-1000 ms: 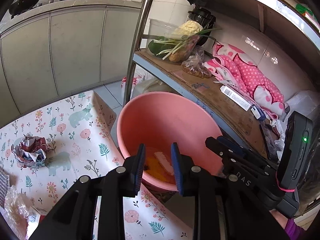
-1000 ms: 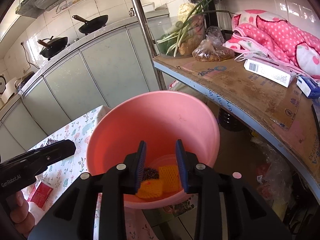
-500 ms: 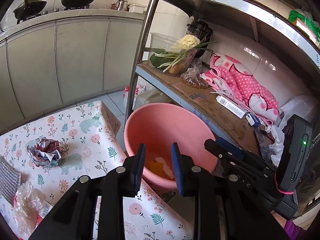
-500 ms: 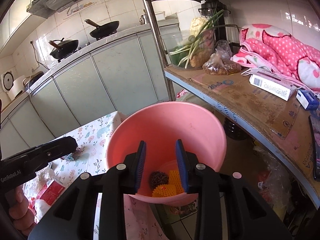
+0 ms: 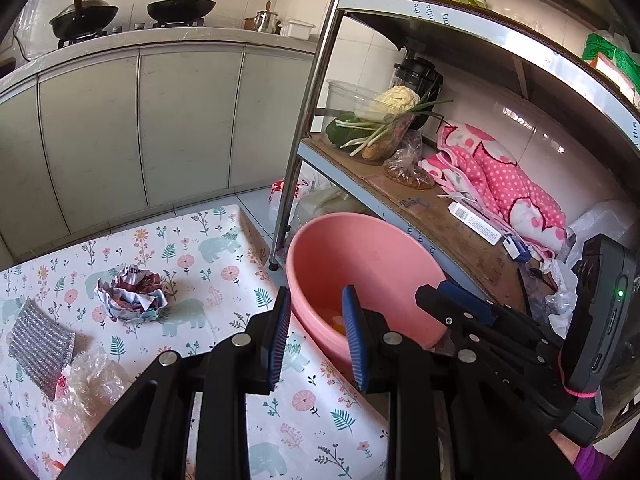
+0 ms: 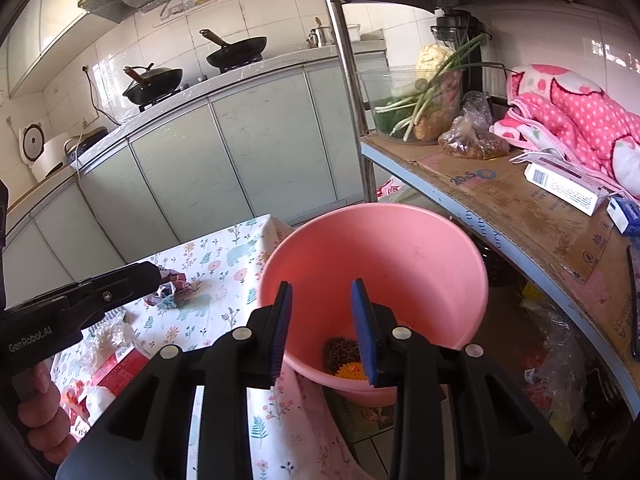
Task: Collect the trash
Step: 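Move both tools back from the basin to the table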
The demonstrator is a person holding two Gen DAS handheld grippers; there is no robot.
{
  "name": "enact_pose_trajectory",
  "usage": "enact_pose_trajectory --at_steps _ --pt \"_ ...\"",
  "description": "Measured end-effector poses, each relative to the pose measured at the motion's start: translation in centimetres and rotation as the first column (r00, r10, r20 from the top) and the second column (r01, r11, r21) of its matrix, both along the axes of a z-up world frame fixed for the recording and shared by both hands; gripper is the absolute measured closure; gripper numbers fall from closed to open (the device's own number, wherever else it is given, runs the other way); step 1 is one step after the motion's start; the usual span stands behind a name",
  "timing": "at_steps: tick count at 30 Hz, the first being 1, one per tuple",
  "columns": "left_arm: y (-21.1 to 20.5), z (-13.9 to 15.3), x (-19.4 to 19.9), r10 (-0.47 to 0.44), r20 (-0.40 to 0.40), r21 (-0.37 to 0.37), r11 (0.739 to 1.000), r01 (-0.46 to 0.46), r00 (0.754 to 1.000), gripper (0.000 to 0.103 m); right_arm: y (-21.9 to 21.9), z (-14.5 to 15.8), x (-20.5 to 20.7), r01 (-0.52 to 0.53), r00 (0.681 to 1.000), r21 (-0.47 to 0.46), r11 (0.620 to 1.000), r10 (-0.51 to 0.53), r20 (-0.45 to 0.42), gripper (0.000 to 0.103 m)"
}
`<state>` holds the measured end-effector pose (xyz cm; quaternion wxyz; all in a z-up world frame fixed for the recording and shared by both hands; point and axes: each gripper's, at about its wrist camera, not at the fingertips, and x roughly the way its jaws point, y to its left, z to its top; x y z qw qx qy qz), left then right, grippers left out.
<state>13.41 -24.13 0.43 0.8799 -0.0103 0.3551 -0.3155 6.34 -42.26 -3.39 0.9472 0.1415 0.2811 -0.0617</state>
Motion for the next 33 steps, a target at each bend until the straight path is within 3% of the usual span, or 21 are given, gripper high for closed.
enact_pose_trajectory --at_steps 3,7,23,33 --pt "0.9 0.2 -0.1 0.012 -0.001 -0.007 1.000 -0.012 1.000 0.077 0.7 0.2 -0.1 -0.012 1.000 -0.004 1.000 0.012 0.005 0.071" --pt "2.1 0.4 -0.4 0.023 0.002 -0.019 1.000 -0.023 1.000 0.077 1.7 0.7 -0.2 -0.027 0.999 -0.011 1.000 0.028 0.016 0.062" --pt "6.3 1.5 -2.4 0.059 0.035 -0.047 0.997 -0.057 0.998 0.073 6.1 1.6 -0.3 -0.104 0.994 -0.049 0.993 0.105 0.016 0.062" --pt "11.8 1.5 -3.5 0.120 0.025 -0.068 0.991 -0.118 0.993 0.071 8.9 1.6 -0.1 -0.162 0.986 -0.056 0.985 0.163 0.019 0.062"
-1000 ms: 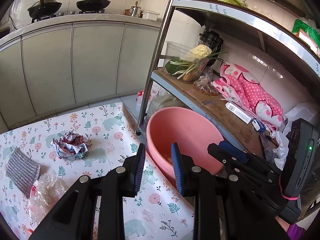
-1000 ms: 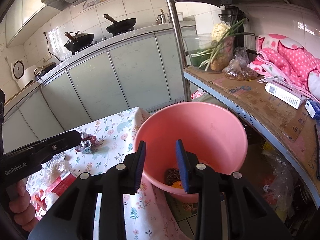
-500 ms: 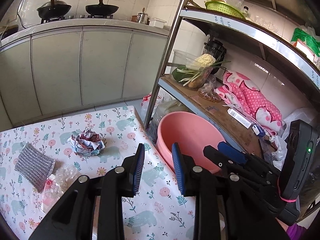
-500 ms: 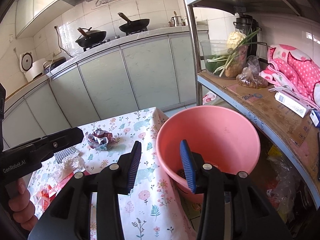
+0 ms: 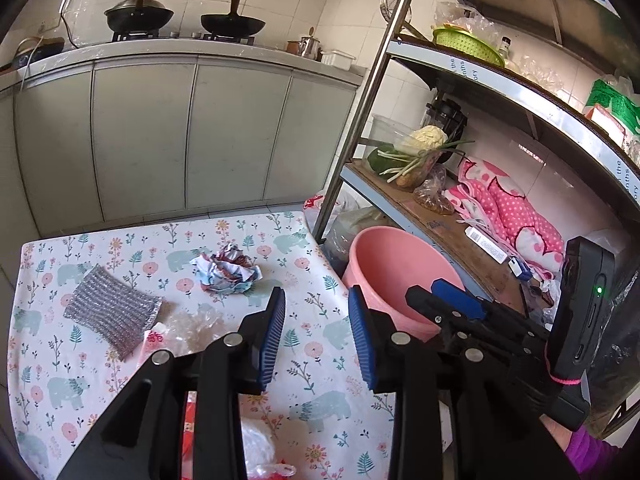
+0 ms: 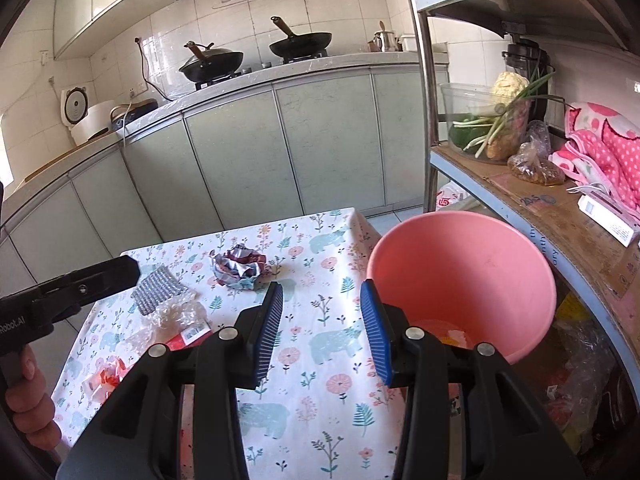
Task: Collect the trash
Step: 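Move both tools back from the basin to the table, then grasp grey mesh pad with left tool while right tool grasps crumpled foil wrapper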
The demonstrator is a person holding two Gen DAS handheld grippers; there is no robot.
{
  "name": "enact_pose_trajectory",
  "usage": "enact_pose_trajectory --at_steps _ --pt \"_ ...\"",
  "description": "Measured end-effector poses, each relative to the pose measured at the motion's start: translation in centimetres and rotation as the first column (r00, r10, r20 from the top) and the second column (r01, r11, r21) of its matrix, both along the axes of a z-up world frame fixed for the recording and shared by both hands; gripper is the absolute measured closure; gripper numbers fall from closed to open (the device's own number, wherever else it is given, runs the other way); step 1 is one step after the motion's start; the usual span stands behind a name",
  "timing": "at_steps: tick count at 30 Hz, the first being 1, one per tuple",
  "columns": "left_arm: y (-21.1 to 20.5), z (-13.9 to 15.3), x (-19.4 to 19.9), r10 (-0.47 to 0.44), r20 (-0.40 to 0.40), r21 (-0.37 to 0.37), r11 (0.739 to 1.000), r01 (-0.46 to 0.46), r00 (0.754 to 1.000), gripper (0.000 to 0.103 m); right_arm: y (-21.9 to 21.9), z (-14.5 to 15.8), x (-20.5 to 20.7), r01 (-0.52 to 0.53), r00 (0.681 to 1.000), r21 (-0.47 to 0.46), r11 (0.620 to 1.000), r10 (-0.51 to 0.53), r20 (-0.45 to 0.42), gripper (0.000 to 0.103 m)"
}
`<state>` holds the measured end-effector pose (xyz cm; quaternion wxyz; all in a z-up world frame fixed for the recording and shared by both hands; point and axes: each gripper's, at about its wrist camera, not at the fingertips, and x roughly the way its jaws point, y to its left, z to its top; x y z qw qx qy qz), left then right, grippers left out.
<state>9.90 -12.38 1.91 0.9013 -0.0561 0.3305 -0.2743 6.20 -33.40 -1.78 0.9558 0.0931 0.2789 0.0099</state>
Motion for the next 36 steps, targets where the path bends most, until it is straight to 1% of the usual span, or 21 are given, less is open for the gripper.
enact_pose_trajectory --at_steps 6,10,14,19,22,26,32,36 --pt "4.7 -0.4 -0.4 0.079 -0.004 0.005 0.997 -0.079 0.997 0.071 1.4 -0.6 0.6 -0.035 0.999 0.007 0.999 0.035 -0.017 0.062" --pt "7.9 -1.2 -0.4 0.137 -0.028 0.005 0.991 -0.137 0.990 0.071 2.4 -1.1 1.2 -0.061 0.998 0.009 0.998 0.061 -0.032 0.062" --pt "10.6 -2.6 -0.1 0.199 -0.062 0.016 0.980 -0.198 0.978 0.071 3.2 -1.5 1.9 -0.084 0.995 0.009 0.996 0.084 -0.046 0.062" --pt "13.7 -4.3 0.6 0.273 -0.116 0.016 0.962 -0.273 0.955 0.071 3.9 -1.9 2.7 -0.101 0.993 0.014 0.995 0.102 -0.059 0.062" --pt "14.9 -4.9 1.1 0.306 -0.135 0.017 0.952 -0.307 0.942 0.071 4.2 -2.2 3.1 -0.107 0.992 0.015 0.994 0.108 -0.070 0.062" --pt "15.9 -5.7 2.0 0.328 -0.167 0.010 0.943 -0.331 0.930 0.071 4.4 -2.6 3.6 -0.115 0.990 0.018 0.993 0.116 -0.084 0.062" --pt "16.2 -7.6 4.3 0.311 -0.272 -0.022 0.944 -0.329 0.911 0.071 4.7 -3.4 4.5 -0.129 0.986 0.028 0.991 0.131 -0.103 0.062" --pt "15.9 -8.8 6.5 0.303 -0.329 -0.021 0.945 -0.328 0.894 0.071 4.8 -3.9 5.0 -0.144 0.983 0.033 0.989 0.147 -0.111 0.062"
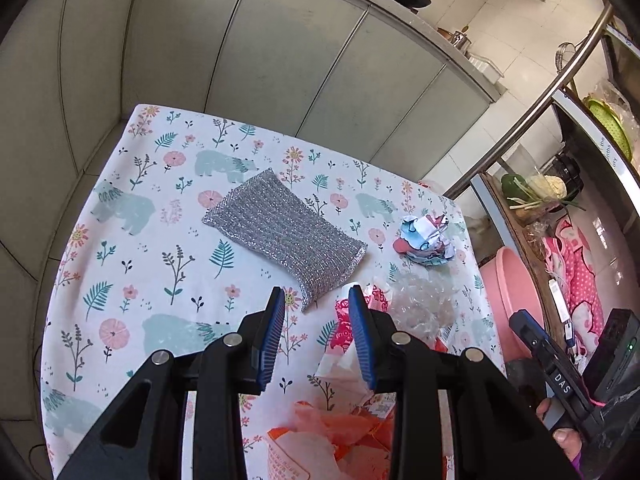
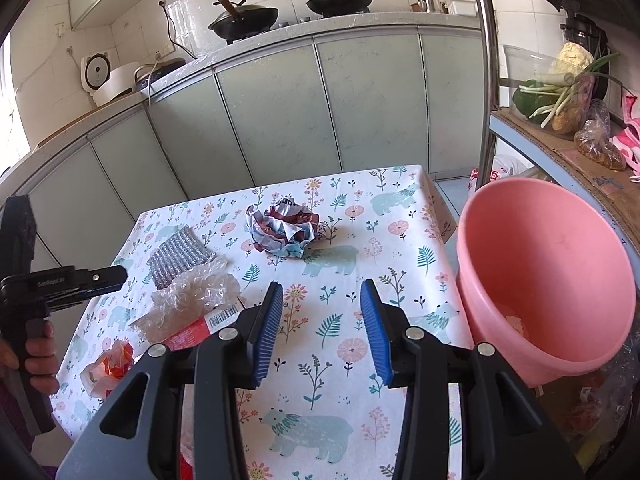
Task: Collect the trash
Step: 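Grasp grey mesh pad with left tool while right tool grasps crumpled foil wrapper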
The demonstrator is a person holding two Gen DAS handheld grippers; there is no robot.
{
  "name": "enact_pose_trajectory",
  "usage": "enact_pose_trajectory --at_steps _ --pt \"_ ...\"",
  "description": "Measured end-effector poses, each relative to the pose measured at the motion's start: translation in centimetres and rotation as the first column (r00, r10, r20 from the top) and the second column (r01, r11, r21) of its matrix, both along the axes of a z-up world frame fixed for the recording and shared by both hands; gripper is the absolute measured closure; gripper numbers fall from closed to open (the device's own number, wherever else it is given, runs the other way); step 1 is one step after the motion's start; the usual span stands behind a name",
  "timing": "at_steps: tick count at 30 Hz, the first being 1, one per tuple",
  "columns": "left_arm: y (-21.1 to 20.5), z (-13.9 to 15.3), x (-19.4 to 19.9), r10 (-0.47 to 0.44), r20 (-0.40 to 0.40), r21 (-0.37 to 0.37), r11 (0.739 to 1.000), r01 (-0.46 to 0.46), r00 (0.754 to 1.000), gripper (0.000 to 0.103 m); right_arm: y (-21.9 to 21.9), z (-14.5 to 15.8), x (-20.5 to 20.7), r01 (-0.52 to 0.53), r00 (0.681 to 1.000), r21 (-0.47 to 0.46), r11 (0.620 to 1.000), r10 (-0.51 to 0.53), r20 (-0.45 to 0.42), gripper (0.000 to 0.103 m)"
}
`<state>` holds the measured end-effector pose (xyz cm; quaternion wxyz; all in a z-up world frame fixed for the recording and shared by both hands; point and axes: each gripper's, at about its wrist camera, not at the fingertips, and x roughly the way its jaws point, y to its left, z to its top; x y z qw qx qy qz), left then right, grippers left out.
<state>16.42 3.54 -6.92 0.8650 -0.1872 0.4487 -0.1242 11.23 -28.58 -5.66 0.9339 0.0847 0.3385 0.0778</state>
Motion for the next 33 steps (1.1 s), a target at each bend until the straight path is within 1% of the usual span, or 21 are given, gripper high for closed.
enact_pose_trajectory --at_steps 4,8,12,15,18,19,20,22,26,27,28,33 --pt "0.1 -1.5 2.4 0.014 -0.077 -0.008 1.000 -0.015 0.997 0.071 0.0 -0.4 0.7 -0.013 1.000 0.000 1.000 0.013 -0.014 0.062" --pt "0.1 -3.0 4.2 0.025 -0.148 -0.034 0.999 -0.030 0.989 0.071 0.3 -0.6 1.9 -0.036 0.999 0.004 0.999 0.036 -0.021 0.062" --pt "0.3 -4.4 5.5 0.037 -0.206 -0.080 0.995 -0.055 0.978 0.071 1.1 -0.9 3.5 -0.071 0.997 0.009 0.997 0.071 -0.034 0.062" --pt "0.5 -4.4 6.1 0.043 -0.197 -0.100 0.993 -0.064 0.980 0.071 1.8 -1.4 4.8 -0.100 0.994 0.009 0.995 0.101 -0.052 0.062" --pt "0.5 -4.5 6.4 0.049 -0.182 -0.107 0.992 -0.069 0.982 0.076 2.3 -1.6 6.1 -0.123 0.990 0.017 0.992 0.123 -0.066 0.062" --pt "0.5 -4.6 6.5 0.050 -0.177 -0.105 0.992 -0.069 0.983 0.080 2.4 -1.6 6.6 -0.129 0.989 0.015 0.992 0.129 -0.067 0.062" --pt "0.5 -4.6 6.6 0.052 -0.170 -0.100 0.993 -0.069 0.984 0.088 2.6 -1.6 7.1 -0.132 0.989 0.011 0.991 0.133 -0.066 0.062" --pt "0.5 -4.6 6.6 0.050 -0.158 -0.092 0.994 -0.065 0.986 0.096 2.8 -1.6 7.8 -0.140 0.988 0.005 0.990 0.140 -0.062 0.062" --pt "0.6 -3.9 6.1 0.045 -0.120 -0.087 0.995 -0.056 0.992 0.098 3.0 -1.7 9.3 -0.149 0.987 -0.013 0.989 0.148 -0.066 0.061" --pt "0.7 -3.6 5.9 0.042 -0.108 -0.083 0.995 -0.051 0.993 0.098 3.0 -1.9 9.7 -0.150 0.986 -0.018 0.989 0.148 -0.075 0.056" --pt "0.6 -3.2 5.7 0.038 -0.093 -0.078 0.996 -0.045 0.995 0.098 3.1 -2.1 10.2 -0.154 0.985 -0.019 0.988 0.152 -0.086 0.055" --pt "0.5 -1.3 4.4 0.015 -0.034 -0.067 0.998 -0.017 0.999 0.098 3.3 -3.1 11.3 -0.206 0.973 -0.005 0.979 0.204 -0.109 0.054"
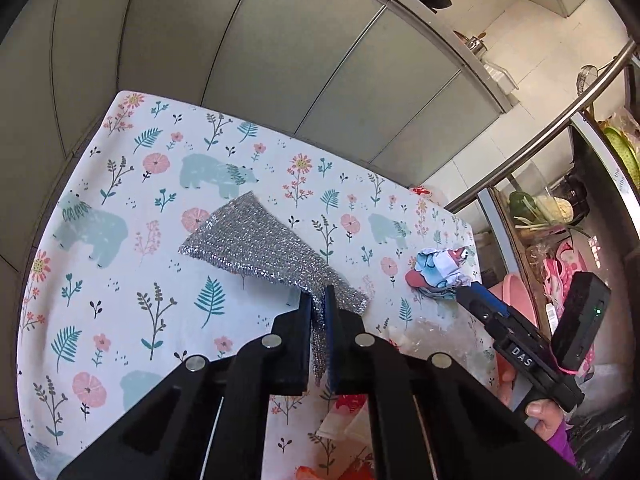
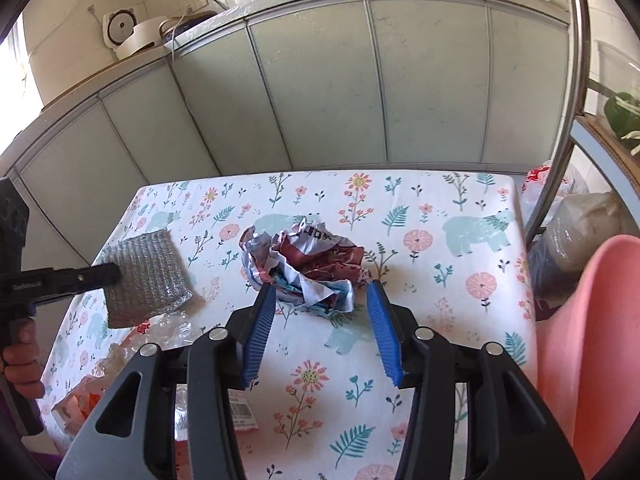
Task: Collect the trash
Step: 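Grasp grey mesh pad with left tool while right tool grasps crumpled foil wrapper, then carry mesh pad and foil wrapper over pink basin and open both tools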
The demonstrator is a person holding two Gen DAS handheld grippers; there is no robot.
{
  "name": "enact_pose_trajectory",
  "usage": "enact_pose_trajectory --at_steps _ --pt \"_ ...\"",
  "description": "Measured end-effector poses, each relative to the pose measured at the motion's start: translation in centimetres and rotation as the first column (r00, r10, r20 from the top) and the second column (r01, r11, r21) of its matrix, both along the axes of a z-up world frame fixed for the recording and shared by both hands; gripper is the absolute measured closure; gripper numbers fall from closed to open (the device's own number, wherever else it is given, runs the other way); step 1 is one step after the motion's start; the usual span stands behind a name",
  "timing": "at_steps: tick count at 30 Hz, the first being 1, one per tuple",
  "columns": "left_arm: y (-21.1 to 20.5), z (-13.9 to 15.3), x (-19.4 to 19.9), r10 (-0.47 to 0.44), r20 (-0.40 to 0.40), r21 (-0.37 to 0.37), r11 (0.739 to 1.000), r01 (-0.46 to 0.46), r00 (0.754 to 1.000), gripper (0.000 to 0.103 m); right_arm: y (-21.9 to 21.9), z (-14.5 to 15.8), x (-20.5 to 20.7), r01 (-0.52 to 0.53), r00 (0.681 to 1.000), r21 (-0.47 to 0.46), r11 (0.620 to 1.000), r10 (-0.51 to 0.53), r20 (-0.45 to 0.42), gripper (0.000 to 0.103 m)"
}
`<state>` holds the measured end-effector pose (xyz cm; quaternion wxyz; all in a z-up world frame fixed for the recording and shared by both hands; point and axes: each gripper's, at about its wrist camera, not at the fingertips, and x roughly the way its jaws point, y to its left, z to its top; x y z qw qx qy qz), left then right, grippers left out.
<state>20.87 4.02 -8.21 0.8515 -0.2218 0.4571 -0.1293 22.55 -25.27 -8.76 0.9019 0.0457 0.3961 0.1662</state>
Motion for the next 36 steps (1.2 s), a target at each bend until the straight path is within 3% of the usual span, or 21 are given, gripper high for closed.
enact_pose_trajectory --at_steps 5,7,11,25,36 --pt "0.0 0.7 -0.7 -0.003 0.016 -0.006 1.000 0.003 1.000 0.098 0.7 0.0 -0.5 -0.032 0.999 -0.015 0.999 0.032 0.039 0.056" --pt "0.0 0.8 -0.9 -0.001 0.018 -0.001 1.000 0.001 1.000 0.098 0.9 0.0 -0.9 -0.040 0.998 -0.026 0.999 0.041 0.047 0.086" --pt "-0.3 1.2 -1.3 -0.005 0.031 0.013 1.000 0.005 1.000 0.098 0.7 -0.2 -1.4 -0.040 0.999 -0.017 0.999 0.040 0.037 0.095" --pt "-2.3 5.8 -4.7 -0.049 0.194 0.121 0.992 0.025 0.980 0.098 -1.1 3.5 -6.7 0.001 0.986 0.059 0.998 -0.011 0.163 0.099" --pt "-5.5 11.7 -8.8 -0.106 0.375 0.186 0.982 0.037 0.921 0.098 -3.7 8.7 -11.3 0.053 0.950 0.083 0.995 -0.076 0.304 0.099"
